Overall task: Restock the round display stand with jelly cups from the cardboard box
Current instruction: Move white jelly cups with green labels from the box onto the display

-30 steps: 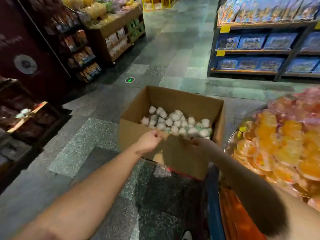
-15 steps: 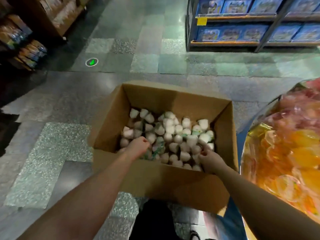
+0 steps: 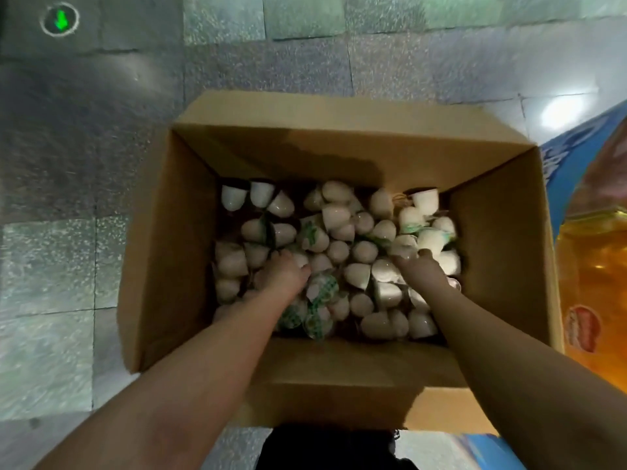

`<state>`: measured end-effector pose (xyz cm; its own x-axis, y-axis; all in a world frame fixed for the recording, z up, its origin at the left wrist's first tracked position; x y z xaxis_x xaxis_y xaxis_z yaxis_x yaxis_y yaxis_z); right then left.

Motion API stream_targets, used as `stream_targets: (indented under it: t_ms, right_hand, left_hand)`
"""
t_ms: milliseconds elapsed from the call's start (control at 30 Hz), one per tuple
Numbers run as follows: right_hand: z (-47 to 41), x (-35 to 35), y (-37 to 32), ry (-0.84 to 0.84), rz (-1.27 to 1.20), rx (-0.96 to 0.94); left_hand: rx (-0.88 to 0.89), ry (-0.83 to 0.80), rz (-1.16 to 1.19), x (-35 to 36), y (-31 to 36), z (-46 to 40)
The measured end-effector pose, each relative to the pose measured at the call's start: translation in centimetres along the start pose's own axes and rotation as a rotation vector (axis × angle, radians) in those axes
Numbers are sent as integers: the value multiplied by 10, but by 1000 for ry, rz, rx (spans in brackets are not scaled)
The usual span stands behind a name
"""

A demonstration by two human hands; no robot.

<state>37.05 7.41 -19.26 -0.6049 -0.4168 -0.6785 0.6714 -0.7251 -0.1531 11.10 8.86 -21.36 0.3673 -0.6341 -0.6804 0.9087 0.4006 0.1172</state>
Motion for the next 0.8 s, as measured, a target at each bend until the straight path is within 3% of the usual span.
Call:
stream_targets:
  t_ms: [167,333,467,567,667,800]
  right_hand:
    - [-30,20,6,7,-48,159]
    - [-31,21,20,15,-24,119]
    - [-8,4,25,31,-210,108]
    - [34,-17,34,-44,-549,31]
    - [90,-41,53,-115,-733,-59]
    - [162,-67,95,-103,-1099,-152]
  left_hand:
    - [-71,6,-32,21,7,-20]
    - [-128,0,79,26,1,-24]
    - [-156,35,288,8,-1,-8]
    - [-61,12,565,-17,4,33]
    - [101,-145,844,-41,25,93]
    - [387,-370,864,-56,79,173]
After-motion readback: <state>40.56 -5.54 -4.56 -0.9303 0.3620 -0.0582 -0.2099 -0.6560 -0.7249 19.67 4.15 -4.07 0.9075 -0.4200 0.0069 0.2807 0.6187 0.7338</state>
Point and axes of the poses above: each hand's wrist, its own z-axis away from the middle knuckle, its own x-axis out of the palm, y = z × x, the point moved 1 cm from there along -z, towards the middle knuckle, and after that the axes turned 4 degrees about y, right-handed, at the moved point
